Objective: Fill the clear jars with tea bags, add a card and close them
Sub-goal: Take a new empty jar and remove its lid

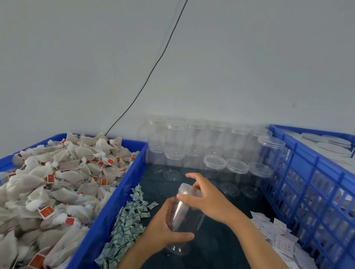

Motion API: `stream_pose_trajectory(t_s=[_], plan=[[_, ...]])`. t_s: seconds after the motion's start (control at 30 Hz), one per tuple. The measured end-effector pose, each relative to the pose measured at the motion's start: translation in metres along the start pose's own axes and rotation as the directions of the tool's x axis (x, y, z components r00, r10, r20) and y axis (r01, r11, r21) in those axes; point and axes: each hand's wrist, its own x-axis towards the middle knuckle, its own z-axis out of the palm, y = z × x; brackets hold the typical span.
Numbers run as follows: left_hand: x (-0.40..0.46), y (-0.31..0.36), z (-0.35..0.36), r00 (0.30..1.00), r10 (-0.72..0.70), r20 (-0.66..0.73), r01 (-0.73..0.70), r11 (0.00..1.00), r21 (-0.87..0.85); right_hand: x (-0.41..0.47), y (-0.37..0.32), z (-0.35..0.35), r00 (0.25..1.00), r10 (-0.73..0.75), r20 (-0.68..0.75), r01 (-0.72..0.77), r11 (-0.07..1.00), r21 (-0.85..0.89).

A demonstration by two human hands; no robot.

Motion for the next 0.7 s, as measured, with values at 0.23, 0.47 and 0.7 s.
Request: stream_pose_trajectory(t_s=[0.23,0.47,0.7], plan=[[-0.009,-0.008,-0.019,0.871,-0.056,0.488,0.265,0.889,-0.372,-0.003,0.008,-0.004,0.97,-0.191,0.148,0.142,0.946,0.292],[-0.004,-0.027,-0.015,0.811,-0.069,0.582,0.402,0.787,-0.467,-0.002,0.018,0.01,0.958,-0.278,0.072,0.164,0.736,0.657],[-0.005,-0.022,-0.014,0.91,-0.072,0.409,0.317,0.756,-0.573,0.001,0.034,-0.001,0.996,-0.002,-0.089,0.087,0.208,0.974]])
